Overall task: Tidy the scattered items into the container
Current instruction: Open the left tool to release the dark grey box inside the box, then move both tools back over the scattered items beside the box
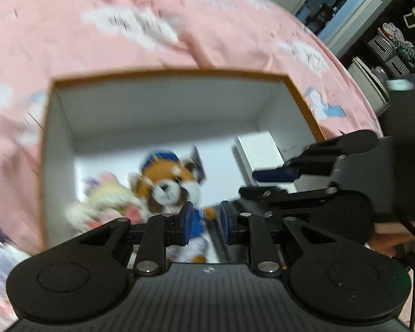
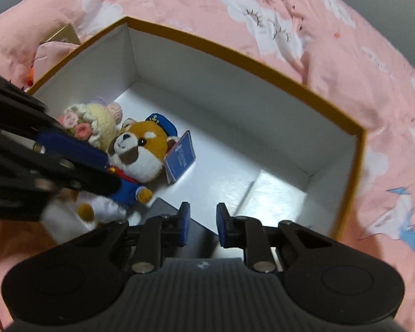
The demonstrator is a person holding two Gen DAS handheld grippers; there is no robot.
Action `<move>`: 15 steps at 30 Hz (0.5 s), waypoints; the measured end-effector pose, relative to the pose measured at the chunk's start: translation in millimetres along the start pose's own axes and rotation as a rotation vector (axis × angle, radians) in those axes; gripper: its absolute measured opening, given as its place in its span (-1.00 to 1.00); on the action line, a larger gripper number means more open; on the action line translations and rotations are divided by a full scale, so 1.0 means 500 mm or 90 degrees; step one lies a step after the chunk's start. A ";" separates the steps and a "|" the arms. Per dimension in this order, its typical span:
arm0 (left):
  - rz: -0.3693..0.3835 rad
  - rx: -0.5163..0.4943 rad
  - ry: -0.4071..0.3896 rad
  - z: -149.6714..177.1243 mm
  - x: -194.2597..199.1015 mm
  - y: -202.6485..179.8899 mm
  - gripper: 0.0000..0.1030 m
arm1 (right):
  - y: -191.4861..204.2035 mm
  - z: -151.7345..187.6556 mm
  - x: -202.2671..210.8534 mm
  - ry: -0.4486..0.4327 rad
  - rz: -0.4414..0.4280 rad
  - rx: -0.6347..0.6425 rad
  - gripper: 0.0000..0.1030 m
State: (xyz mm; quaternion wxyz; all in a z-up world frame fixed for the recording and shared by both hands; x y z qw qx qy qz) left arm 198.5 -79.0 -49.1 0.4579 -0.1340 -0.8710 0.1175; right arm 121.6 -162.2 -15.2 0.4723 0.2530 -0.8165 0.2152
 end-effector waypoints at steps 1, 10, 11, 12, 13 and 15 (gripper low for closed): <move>-0.007 -0.007 -0.009 0.001 0.007 0.000 -0.55 | 0.001 -0.002 -0.009 0.004 -0.007 -0.014 -0.58; -0.021 -0.014 -0.003 0.017 0.011 0.018 -0.55 | -0.011 -0.002 -0.043 0.043 -0.021 -0.112 -0.58; -0.022 -0.013 -0.002 0.018 0.010 0.020 -0.55 | -0.011 0.000 -0.042 0.045 -0.023 -0.118 -0.59; -0.022 -0.013 -0.001 0.019 0.013 0.023 -0.55 | -0.011 0.001 -0.042 0.045 -0.022 -0.123 -0.59; -0.022 -0.013 0.000 0.019 0.015 0.025 -0.55 | -0.010 0.004 -0.041 0.045 -0.021 -0.127 -0.60; -0.023 -0.014 0.000 0.020 0.016 0.027 -0.55 | -0.010 0.008 -0.039 0.045 -0.019 -0.135 -0.60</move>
Point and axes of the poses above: each gripper's, at about its wrist camera, not at the fingertips, and x roughly against the way its jaws point, y to its left, z to its underside, the point moved 2 cm from there along -x, roughly the way its jaws point, and after that the axes turned 5 degrees about -y, right-handed, at the moved point
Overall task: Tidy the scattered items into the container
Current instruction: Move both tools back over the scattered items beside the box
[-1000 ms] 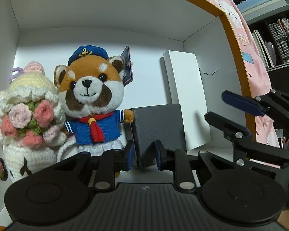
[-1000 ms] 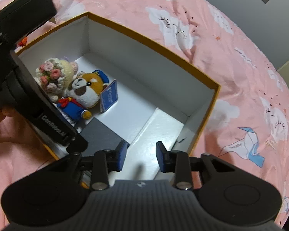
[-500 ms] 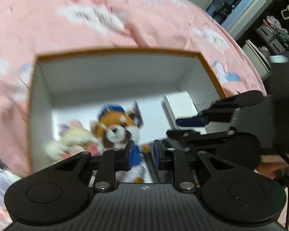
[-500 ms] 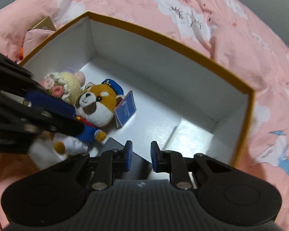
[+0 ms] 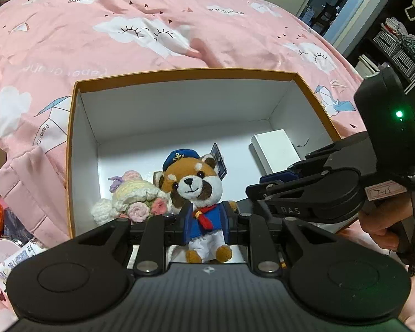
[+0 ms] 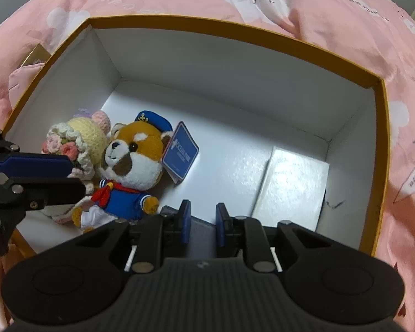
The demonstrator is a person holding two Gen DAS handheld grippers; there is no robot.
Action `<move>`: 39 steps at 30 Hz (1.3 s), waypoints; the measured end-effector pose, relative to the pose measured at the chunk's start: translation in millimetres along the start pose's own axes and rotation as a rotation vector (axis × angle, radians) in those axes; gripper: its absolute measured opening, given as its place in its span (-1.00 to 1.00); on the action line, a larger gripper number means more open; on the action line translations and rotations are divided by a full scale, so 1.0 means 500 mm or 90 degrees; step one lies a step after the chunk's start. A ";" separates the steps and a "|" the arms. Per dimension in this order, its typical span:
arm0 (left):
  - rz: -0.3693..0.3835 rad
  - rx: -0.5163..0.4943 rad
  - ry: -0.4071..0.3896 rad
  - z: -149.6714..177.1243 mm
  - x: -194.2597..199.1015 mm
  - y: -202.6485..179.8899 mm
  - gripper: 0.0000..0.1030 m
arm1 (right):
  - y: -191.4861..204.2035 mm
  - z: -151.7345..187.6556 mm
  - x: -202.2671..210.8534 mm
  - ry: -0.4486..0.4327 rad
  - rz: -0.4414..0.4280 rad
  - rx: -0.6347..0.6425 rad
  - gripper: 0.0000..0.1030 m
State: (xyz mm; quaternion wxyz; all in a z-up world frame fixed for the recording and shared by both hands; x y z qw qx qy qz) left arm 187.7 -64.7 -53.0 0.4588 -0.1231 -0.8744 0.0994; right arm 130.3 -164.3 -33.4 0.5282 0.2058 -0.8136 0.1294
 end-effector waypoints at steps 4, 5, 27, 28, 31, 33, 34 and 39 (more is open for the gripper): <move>-0.004 0.000 0.005 0.001 -0.002 0.003 -0.55 | -0.002 0.009 0.006 -0.001 -0.002 -0.004 -0.60; -0.004 0.000 0.005 0.001 -0.003 0.003 -0.55 | -0.002 0.010 0.007 0.000 -0.002 -0.005 -0.60; -0.039 -0.031 -0.054 0.005 0.121 0.040 -0.54 | 0.090 0.022 0.162 -0.232 0.034 0.043 -0.09; -0.045 -0.028 -0.056 0.006 0.133 0.050 -0.54 | 0.097 0.021 0.174 -0.247 0.031 0.042 -0.09; -0.071 -0.017 -0.063 0.007 0.170 0.087 -0.54 | 0.127 0.015 0.201 -0.291 0.019 0.047 -0.09; -0.093 -0.007 -0.069 0.007 0.194 0.114 -0.54 | 0.145 0.010 0.209 -0.311 0.011 0.049 -0.10; -0.104 0.000 -0.072 0.008 0.207 0.128 -0.54 | 0.156 0.007 0.214 -0.319 0.006 0.050 -0.10; -0.139 0.018 -0.079 0.019 0.257 0.191 -0.54 | 0.220 0.002 0.210 -0.345 -0.026 0.074 -0.15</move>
Point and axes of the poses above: each gripper's, at about its wrist camera, not at the fingertips, and x roughly against the way its jaws point, y to its left, z to its underside, the point moved 2 cm from there along -x, roughly the way its jaws point, and after that the axes turned 5 degrees about -y, right-handed, at the moved point
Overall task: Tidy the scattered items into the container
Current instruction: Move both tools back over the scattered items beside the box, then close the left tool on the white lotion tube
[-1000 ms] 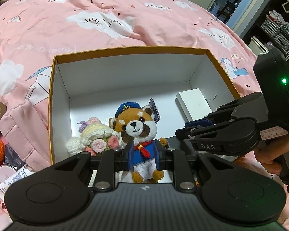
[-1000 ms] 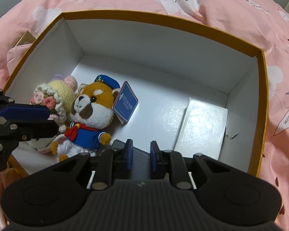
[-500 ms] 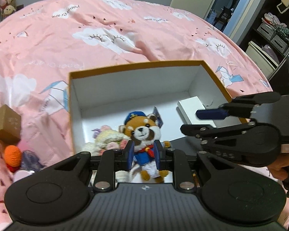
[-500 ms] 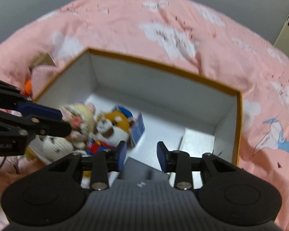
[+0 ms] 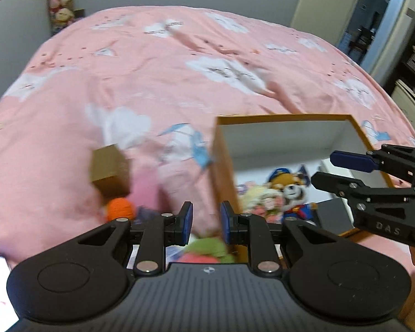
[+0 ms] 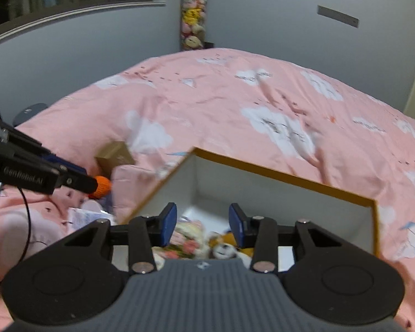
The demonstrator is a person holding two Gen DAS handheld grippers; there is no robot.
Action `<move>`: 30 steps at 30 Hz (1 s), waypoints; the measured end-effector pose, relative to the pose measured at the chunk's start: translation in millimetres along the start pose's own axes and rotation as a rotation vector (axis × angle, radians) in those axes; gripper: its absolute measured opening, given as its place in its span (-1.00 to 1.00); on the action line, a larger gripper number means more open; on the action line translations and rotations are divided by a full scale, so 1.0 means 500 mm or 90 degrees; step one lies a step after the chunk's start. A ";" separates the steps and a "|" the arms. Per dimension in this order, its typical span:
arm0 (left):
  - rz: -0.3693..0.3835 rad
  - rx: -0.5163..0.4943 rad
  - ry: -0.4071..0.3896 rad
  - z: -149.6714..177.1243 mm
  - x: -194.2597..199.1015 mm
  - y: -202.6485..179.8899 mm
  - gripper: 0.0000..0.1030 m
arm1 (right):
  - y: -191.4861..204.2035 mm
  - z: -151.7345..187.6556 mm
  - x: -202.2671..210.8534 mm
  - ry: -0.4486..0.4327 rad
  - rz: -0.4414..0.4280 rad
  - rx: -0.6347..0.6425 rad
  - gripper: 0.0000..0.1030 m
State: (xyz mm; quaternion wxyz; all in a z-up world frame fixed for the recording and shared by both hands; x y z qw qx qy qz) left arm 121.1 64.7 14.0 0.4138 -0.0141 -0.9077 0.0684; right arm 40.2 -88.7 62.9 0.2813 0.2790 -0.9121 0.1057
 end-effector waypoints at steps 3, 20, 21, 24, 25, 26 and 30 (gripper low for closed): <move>-0.013 -0.002 0.009 0.014 0.012 0.032 -0.54 | 0.041 -0.006 -0.005 -0.014 -0.031 0.011 -0.16; -0.011 -0.108 0.016 0.090 -0.010 0.093 -0.50 | 0.228 0.018 -0.137 0.030 -0.092 0.105 -0.25; -0.012 -0.130 0.015 0.092 -0.016 0.089 -0.50 | 0.229 0.020 -0.144 0.033 -0.089 0.106 -0.25; -0.022 -0.197 0.024 0.098 -0.040 0.071 -0.48 | 0.227 0.026 -0.160 0.043 -0.088 0.113 -0.25; -0.019 -0.214 0.029 0.100 -0.049 0.066 -0.48 | 0.227 0.026 -0.165 0.046 -0.091 0.120 -0.25; -0.012 -0.228 0.034 0.102 -0.057 0.062 -0.48 | 0.228 0.027 -0.170 0.051 -0.097 0.130 -0.25; 0.013 -0.309 0.067 0.119 -0.094 0.047 -0.24 | 0.230 0.024 -0.187 0.068 -0.104 0.165 -0.26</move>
Point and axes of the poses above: each gripper's, at about its wrist camera, not at the fingertips, and x roughly against the way its jaws point, y to its left, z to its underside, the point moved 2 cm from there along -x, roughly the way its jaws point, and after that the axes turned 5 degrees about -y, right-handed, at the moved point
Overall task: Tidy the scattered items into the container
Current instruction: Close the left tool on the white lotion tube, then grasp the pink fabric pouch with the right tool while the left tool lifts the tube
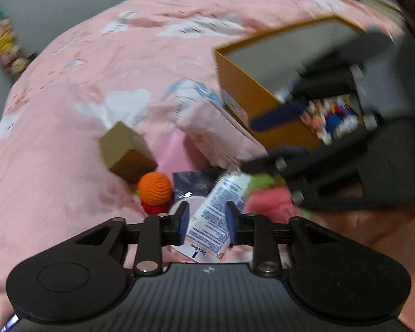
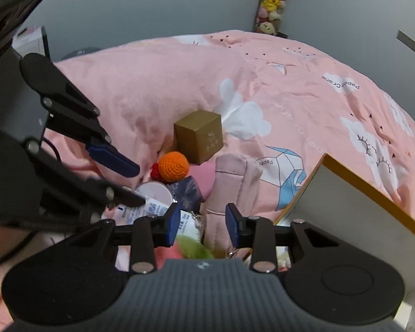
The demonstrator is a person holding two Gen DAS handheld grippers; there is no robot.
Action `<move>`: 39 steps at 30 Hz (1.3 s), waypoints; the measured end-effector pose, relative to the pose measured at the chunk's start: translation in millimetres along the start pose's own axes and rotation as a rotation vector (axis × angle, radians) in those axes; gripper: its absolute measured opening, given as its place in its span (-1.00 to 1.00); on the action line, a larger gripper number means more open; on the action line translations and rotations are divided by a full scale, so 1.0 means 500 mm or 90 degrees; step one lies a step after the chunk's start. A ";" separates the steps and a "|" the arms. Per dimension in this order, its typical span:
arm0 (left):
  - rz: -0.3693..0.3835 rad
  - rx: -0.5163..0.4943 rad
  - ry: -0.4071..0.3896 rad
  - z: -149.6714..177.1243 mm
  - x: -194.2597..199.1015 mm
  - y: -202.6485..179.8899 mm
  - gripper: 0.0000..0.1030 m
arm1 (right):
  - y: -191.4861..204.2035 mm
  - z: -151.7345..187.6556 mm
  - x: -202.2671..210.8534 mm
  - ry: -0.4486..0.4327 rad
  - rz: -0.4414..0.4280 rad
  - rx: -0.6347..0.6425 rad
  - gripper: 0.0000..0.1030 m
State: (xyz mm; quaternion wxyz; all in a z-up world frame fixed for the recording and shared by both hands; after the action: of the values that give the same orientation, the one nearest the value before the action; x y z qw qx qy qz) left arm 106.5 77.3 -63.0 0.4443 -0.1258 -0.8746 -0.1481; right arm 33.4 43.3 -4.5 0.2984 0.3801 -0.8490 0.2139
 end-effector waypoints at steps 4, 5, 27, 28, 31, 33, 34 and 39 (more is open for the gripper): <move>0.028 -0.043 0.028 0.004 -0.046 -0.007 -0.11 | -0.015 -0.009 -0.019 0.022 -0.007 0.021 -0.26; 0.033 -0.046 0.035 0.004 -0.057 -0.006 -0.11 | -0.017 -0.010 -0.023 0.028 -0.010 0.031 -0.26; 0.017 -0.029 0.084 0.014 -0.127 -0.024 0.10 | -0.032 -0.024 -0.083 0.073 -0.038 0.066 -0.13; 0.018 -0.023 0.076 0.016 -0.121 -0.024 -0.03 | -0.031 -0.024 -0.085 0.073 -0.038 0.064 -0.13; 0.054 0.035 0.055 0.019 -0.098 -0.005 -0.22 | -0.029 -0.022 -0.096 0.075 -0.030 0.063 -0.14; 0.084 0.070 0.051 0.023 -0.092 0.011 -0.26 | -0.027 -0.020 -0.100 0.073 -0.021 0.066 -0.19; 0.089 0.078 0.052 0.025 -0.091 0.015 -0.27 | -0.027 -0.020 -0.101 0.073 -0.022 0.062 -0.25; 0.112 0.064 0.097 0.048 -0.111 -0.005 -0.33 | -0.035 -0.019 -0.092 0.062 -0.027 0.033 -0.30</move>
State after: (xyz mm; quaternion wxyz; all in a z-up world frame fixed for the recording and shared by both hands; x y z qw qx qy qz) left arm 119.9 78.7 -122.1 0.5265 -0.1678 -0.8302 -0.0739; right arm 74.8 62.0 -25.9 0.3339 0.3947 -0.8194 0.2475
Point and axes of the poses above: each gripper's, at about its wrist camera, not at the fingertips, and x roughly against the way its jaws point, y to its left, z to its underside, the point moved 2 cm from there along -x, roughly the way its jaws point, and after that the axes turned 5 degrees about -y, right-handed, at the moved point
